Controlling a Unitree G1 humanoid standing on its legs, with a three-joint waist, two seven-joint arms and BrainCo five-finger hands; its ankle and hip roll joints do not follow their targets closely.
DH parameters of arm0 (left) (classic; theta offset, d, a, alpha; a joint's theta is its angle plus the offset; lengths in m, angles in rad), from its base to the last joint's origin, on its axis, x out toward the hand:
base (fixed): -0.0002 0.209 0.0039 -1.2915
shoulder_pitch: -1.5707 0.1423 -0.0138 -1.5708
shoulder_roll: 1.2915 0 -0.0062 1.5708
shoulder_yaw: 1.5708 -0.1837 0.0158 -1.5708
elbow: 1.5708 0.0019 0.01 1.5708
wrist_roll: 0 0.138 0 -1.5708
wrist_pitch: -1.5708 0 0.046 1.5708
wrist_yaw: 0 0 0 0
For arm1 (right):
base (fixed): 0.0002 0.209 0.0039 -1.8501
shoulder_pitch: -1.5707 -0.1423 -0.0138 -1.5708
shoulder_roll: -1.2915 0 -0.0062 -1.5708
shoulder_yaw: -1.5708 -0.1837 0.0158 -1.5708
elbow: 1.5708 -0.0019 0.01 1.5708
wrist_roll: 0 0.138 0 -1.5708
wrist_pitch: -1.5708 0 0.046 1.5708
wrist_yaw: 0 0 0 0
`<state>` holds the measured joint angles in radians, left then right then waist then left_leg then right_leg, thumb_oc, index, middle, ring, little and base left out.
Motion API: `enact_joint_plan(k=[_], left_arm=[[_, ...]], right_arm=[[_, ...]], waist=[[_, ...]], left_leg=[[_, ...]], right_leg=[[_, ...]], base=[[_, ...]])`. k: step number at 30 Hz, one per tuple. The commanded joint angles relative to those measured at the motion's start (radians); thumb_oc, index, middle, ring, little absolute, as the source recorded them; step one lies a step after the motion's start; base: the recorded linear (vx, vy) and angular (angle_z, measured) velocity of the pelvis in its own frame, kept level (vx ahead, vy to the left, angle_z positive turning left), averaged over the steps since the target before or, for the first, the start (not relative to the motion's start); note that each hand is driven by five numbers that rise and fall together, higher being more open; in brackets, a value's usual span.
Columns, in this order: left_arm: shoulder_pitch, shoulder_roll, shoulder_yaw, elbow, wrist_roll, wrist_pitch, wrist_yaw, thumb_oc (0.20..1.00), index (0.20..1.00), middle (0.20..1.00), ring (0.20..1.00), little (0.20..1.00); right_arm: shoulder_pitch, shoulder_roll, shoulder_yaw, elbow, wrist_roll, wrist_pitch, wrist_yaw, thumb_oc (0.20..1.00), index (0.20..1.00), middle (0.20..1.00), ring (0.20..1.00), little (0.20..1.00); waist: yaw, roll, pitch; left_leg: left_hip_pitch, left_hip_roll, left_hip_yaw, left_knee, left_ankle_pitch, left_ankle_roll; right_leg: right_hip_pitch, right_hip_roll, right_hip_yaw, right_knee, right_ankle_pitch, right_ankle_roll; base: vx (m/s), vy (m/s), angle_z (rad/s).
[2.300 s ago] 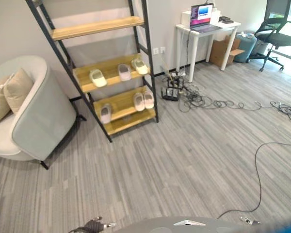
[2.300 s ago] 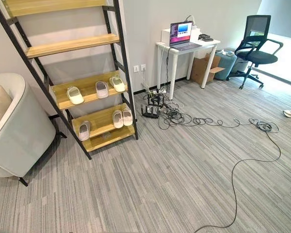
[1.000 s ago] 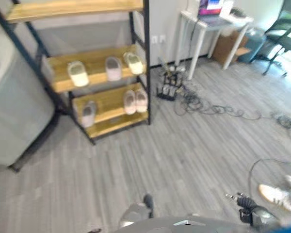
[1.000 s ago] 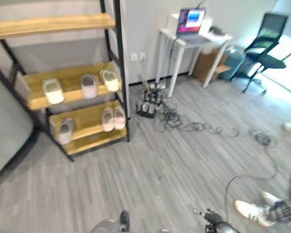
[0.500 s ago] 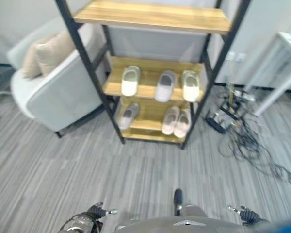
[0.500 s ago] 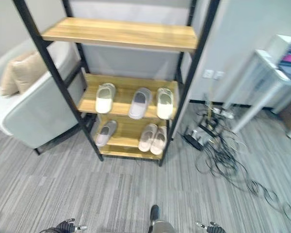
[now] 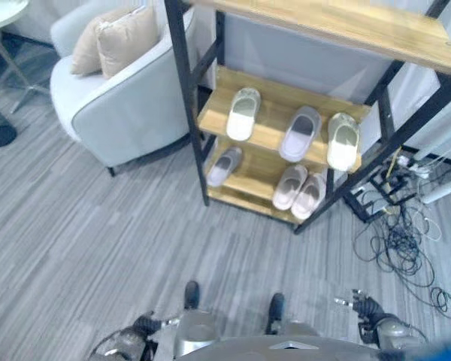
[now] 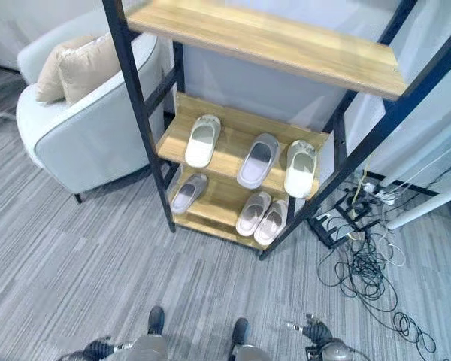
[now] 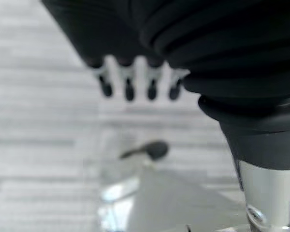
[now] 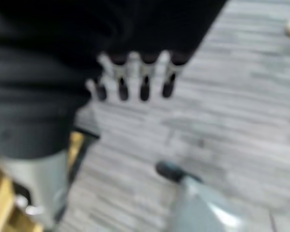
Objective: Arrange the slippers neatly on the shoe rack.
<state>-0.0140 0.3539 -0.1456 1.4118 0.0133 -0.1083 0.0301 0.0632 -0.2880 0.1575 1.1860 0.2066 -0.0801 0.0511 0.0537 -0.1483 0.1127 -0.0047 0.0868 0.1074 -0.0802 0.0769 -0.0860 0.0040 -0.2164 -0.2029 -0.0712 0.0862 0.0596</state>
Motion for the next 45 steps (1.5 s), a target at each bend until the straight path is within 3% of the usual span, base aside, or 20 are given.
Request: enact_joint_plan(k=[1, 2, 3, 4, 6, 8, 10, 13, 16, 17, 20, 22, 23, 28, 31, 33, 34, 38, 42, 45], left_arm=[[-0.024, -0.012, -0.028, -0.002, 0.011, 0.000, -0.002, 1.000, 1.000, 1.000, 1.000, 1.000], [-0.024, -0.012, -0.028, -0.002, 0.011, 0.000, -0.002, 1.000, 1.000, 1.000, 1.000, 1.000], [-0.028, -0.005, -0.030, -0.008, 0.010, 0.001, -0.001, 1.000, 1.000, 1.000, 1.000, 1.000], [-0.029, -0.005, -0.030, -0.008, 0.010, 0.001, -0.001, 1.000, 1.000, 1.000, 1.000, 1.000], [-0.037, 0.000, -0.044, -0.021, 0.008, -0.001, -0.004, 1.000, 1.000, 1.000, 1.000, 1.000], [-0.036, -0.001, -0.047, -0.027, 0.009, -0.004, -0.004, 1.000, 1.000, 1.000, 1.000, 1.000], [-0.033, -0.004, -0.048, -0.032, 0.001, -0.009, -0.011, 1.000, 1.000, 1.000, 1.000, 1.000], [-0.022, -0.010, -0.043, -0.034, -0.004, -0.013, -0.012, 1.000, 1.000, 1.000, 1.000, 1.000], [-0.025, -0.013, -0.050, -0.036, 0.006, -0.013, -0.012, 1.000, 1.000, 1.000, 1.000, 1.000], [-0.018, -0.015, -0.045, -0.036, 0.015, -0.013, -0.008, 1.000, 1.000, 1.000, 1.000, 1.000], [0.007, -0.030, -0.035, -0.031, 0.026, -0.011, -0.010, 1.000, 1.000, 1.000, 1.000, 1.000], [0.022, -0.047, -0.047, -0.032, 0.038, -0.009, -0.009, 1.000, 1.000, 1.000, 1.000, 1.000], [0.021, -0.056, -0.056, -0.045, 0.041, -0.010, -0.003, 1.000, 1.000, 1.000, 1.000, 1.000], [0.004, -0.064, -0.043, -0.069, -0.020, -0.008, 0.005, 1.000, 1.000, 1.000, 1.000, 1.000], [0.000, -0.068, -0.031, -0.062, -0.044, -0.012, 0.011, 1.000, 1.000, 1.000, 1.000, 1.000], [-0.008, -0.066, -0.056, -0.032, -0.022, -0.010, 0.017, 1.000, 1.000, 1.000, 1.000, 1.000], [0.002, -0.070, -0.052, -0.004, -0.004, -0.004, 0.013, 1.000, 1.000, 1.000, 1.000, 1.000], [0.004, -0.059, -0.046, 0.010, 0.048, 0.004, 0.017, 1.000, 1.000, 1.000, 1.000, 1.000], [-0.045, -0.039, -0.072, -0.030, 0.038, 0.002, 0.020, 1.000, 1.000, 1.000, 1.000, 1.000], [-0.031, -0.044, -0.073, -0.034, 0.049, 0.003, 0.018, 1.000, 1.000, 1.000, 1.000, 1.000]], right_arm=[[-0.089, -0.063, 0.014, -0.016, 0.001, 0.002, 0.015, 1.000, 1.000, 1.000, 1.000, 1.000], [-0.089, -0.063, 0.014, -0.016, 0.001, 0.002, 0.015, 1.000, 1.000, 1.000, 1.000, 1.000], [-0.098, -0.064, 0.010, -0.022, 0.002, 0.005, 0.017, 1.000, 1.000, 1.000, 1.000, 1.000], [-0.098, -0.064, 0.010, -0.022, 0.002, 0.005, 0.017, 1.000, 1.000, 1.000, 1.000, 1.000], [-0.096, -0.066, 0.002, -0.042, 0.016, -0.001, 0.012, 1.000, 1.000, 1.000, 1.000, 1.000], [-0.089, -0.067, -0.001, -0.046, 0.017, -0.003, 0.009, 1.000, 1.000, 1.000, 1.000, 1.000], [-0.078, -0.075, -0.003, -0.056, 0.016, -0.005, 0.003, 1.000, 1.000, 1.000, 1.000, 1.000], [-0.082, -0.088, -0.001, -0.086, 0.004, -0.017, -0.015, 1.000, 1.000, 1.000, 1.000, 1.000], [-0.090, -0.090, 0.002, -0.117, -0.001, -0.022, -0.024, 1.000, 1.000, 1.000, 1.000, 1.000], [-0.077, -0.102, 0.017, -0.175, -0.026, -0.036, -0.031, 1.000, 1.000, 1.000, 1.000, 1.000], [-0.054, -0.134, 0.033, -0.252, -0.085, -0.044, -0.036, 1.000, 1.000, 1.000, 1.000, 1.000], [-0.054, -0.159, 0.034, -0.294, -0.094, -0.053, -0.039, 1.000, 1.000, 1.000, 1.000, 1.000], [-0.050, -0.170, 0.037, -0.320, -0.100, -0.061, -0.047, 1.000, 1.000, 1.000, 1.000, 1.000], [-0.050, -0.186, 0.045, -0.357, -0.101, -0.063, -0.061, 1.000, 1.000, 1.000, 1.000, 1.000], [-0.060, -0.189, 0.061, -0.356, -0.106, -0.064, -0.061, 1.000, 1.000, 1.000, 1.000, 1.000], [-0.089, -0.170, 0.068, -0.337, -0.043, -0.068, -0.051, 1.000, 1.000, 1.000, 1.000, 1.000], [-0.092, -0.163, 0.067, -0.330, -0.034, -0.071, -0.039, 1.000, 1.000, 1.000, 1.000, 1.000], [-0.064, -0.143, 0.078, -0.373, -0.066, -0.060, -0.024, 1.000, 1.000, 1.000, 1.000, 1.000], [-0.081, -0.141, 0.086, -0.387, -0.081, -0.054, -0.020, 1.000, 1.000, 1.000, 1.000, 1.000], [-0.078, -0.144, 0.101, -0.440, -0.133, -0.054, -0.018, 1.000, 1.000, 1.000, 1.000, 1.000]], waist=[[0.012, 0.063, 0.020], [0.012, 0.063, 0.019], [0.007, 0.064, 0.033], [0.008, 0.063, 0.033], [-0.010, 0.081, 0.051], [-0.020, 0.088, 0.053], [-0.044, 0.094, 0.055], [-0.053, 0.091, 0.058], [-0.057, 0.091, 0.059], [-0.057, 0.088, 0.053], [-0.056, 0.099, 0.038], [-0.062, 0.109, 0.045], [-0.057, 0.107, 0.063], [-0.040, 0.093, 0.110], [-0.009, 0.087, 0.110], [0.031, 0.088, 0.112], [0.034, 0.091, 0.101], [0.010, 0.076, 0.072], [-0.005, 0.073, 0.069], [-0.016, 0.087, 0.089]], left_leg=[[-0.135, 0.037, -0.060, 0.137, -0.061, 0.030], [-0.136, 0.037, -0.060, 0.137, -0.061, 0.030], [-0.124, 0.010, -0.051, 0.161, -0.089, 0.062], [-0.125, 0.009, -0.049, 0.163, -0.090, 0.063], [-0.099, -0.010, -0.050, 0.164, -0.106, 0.085], [-0.078, -0.016, -0.055, 0.155, -0.111, 0.087], [-0.038, -0.024, -0.066, 0.134, -0.119, 0.081], [0.011, -0.026, -0.058, 0.100, -0.131, 0.071], [0.022, -0.027, -0.074, 0.096, -0.135, 0.066], [0.026, -0.027, -0.096, 0.097, -0.138, 0.057], [0.040, -0.002, -0.107, 0.089, -0.134, 0.036], [0.007, 0.024, -0.123, 0.163, -0.141, 0.009], [-0.043, 0.041, -0.125, 0.276, -0.103, -0.016], [-0.176, 0.054, -0.138, 0.456, -0.047, -0.009], [-0.220, 0.037, -0.159, 0.315, -0.060, -0.001], [-0.285, 0.044, -0.217, 0.142, 0.034, -0.010], [-0.246, 0.054, -0.220, 0.081, 0.033, -0.009], [-0.215, 0.014, -0.195, 0.138, -0.002, 0.011], [-0.212, -0.039, -0.152, 0.165, -0.059, 0.056], [-0.170, -0.069, -0.111, 0.182, -0.104, 0.096]], right_leg=[[0.011, -0.010, 0.023, 0.190, -0.105, 0.099], [0.011, -0.010, 0.023, 0.191, -0.105, 0.099], [-0.032, -0.043, 0.041, 0.308, -0.043, 0.104], [-0.034, -0.045, 0.043, 0.310, -0.044, 0.105], [-0.091, -0.058, 0.067, 0.428, 0.016, 0.097], [-0.107, -0.052, 0.075, 0.438, 0.017, 0.090], [-0.122, -0.008, 0.075, 0.351, -0.029, 0.080], [-0.146, 0.012, 0.017, 0.200, -0.013, 0.097], [-0.148, 0.020, 0.018, 0.165, -0.011, 0.105], [-0.129, 0.041, 0.050, 0.158, -0.024, 0.097], [-0.114, 0.057, 0.044, 0.163, -0.045, 0.080], [-0.107, 0.080, 0.036, 0.176, -0.085, 0.052], [-0.088, 0.098, 0.026, 0.180, -0.111, 0.025], [-0.055, 0.112, 0.002, 0.188, -0.150, -0.006], [-0.024, 0.128, 0.005, 0.173, -0.172, 0.002], [0.021, 0.152, 0.034, 0.158, -0.193, 0.004], [0.032, 0.163, 0.058, 0.158, -0.204, 0.011], [0.040, 0.114, 0.122, 0.154, -0.190, 0.047], [-0.006, 0.061, 0.153, 0.177, -0.159, 0.084], [-0.090, 0.014, 0.139, 0.345, -0.064, 0.110]], base=[[0.07, 0.192, 0.11], [0.09, 0.257, -0.08], [0.05, 0.162, -0.24], [0.06, 0.230, -0.39], [0.13, 0.175, -0.38], [0.18, 0.085, -0.05], [0.25, -0.025, 0.10], [0.20, -0.107, -0.03], [0.16, -0.135, 0.04], [0.18, -0.180, 0.43], [0.23, -0.247, 0.62], [0.17, -0.294, 0.22], [0.09, -0.212, 0.03], [0.07, -0.150, 0.04], [0.22, 0.011, -0.04], [0.36, 0.125, -0.46], [0.44, 0.219, -0.50], [0.29, 0.276, -1.16], [0.08, 0.277, -0.28], [0.06, 0.223, -0.25]])
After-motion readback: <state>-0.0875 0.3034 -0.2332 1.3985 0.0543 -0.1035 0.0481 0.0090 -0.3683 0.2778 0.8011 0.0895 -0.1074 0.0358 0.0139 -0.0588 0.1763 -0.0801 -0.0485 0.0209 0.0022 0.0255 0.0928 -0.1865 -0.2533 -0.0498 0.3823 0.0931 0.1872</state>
